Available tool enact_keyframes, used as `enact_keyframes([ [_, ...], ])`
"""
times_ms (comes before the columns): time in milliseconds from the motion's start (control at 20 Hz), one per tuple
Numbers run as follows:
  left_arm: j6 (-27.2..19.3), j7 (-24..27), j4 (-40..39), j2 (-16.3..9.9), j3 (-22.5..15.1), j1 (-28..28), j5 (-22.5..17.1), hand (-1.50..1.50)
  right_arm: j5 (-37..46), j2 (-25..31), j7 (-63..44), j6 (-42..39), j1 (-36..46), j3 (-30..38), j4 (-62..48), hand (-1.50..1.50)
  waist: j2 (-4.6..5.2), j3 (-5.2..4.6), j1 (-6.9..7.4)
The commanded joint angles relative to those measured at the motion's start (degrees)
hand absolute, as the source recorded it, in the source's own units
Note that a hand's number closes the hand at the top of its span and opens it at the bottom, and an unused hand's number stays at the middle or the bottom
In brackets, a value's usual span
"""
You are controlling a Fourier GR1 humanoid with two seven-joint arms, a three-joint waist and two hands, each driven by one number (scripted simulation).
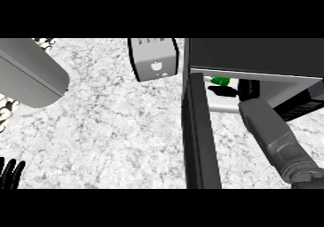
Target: Pick up the milk, place it into the microwave and close the microwave
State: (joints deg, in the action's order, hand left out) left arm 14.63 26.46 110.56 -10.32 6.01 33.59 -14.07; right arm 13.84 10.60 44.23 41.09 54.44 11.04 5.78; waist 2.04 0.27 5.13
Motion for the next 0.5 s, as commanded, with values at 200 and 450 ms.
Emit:
enact_keyframes([
  [200, 0.0, 3.8, 1.8, 2.5, -1.2, 4.9, 2.7, -1.50, -3.2, 1.7, 8.3, -10.6, -5.4, 3.0, 2.8, -1.50, -0.84, -0.04, -1.57],
  [450, 1.7, 6.5, 1.5, 4.4, -4.5, 9.0, 5.1, -1.50, -4.7, -0.3, 9.1, -16.3, -5.4, 4.1, 3.0, -1.50, -1.22, -0.11, -1.99],
])
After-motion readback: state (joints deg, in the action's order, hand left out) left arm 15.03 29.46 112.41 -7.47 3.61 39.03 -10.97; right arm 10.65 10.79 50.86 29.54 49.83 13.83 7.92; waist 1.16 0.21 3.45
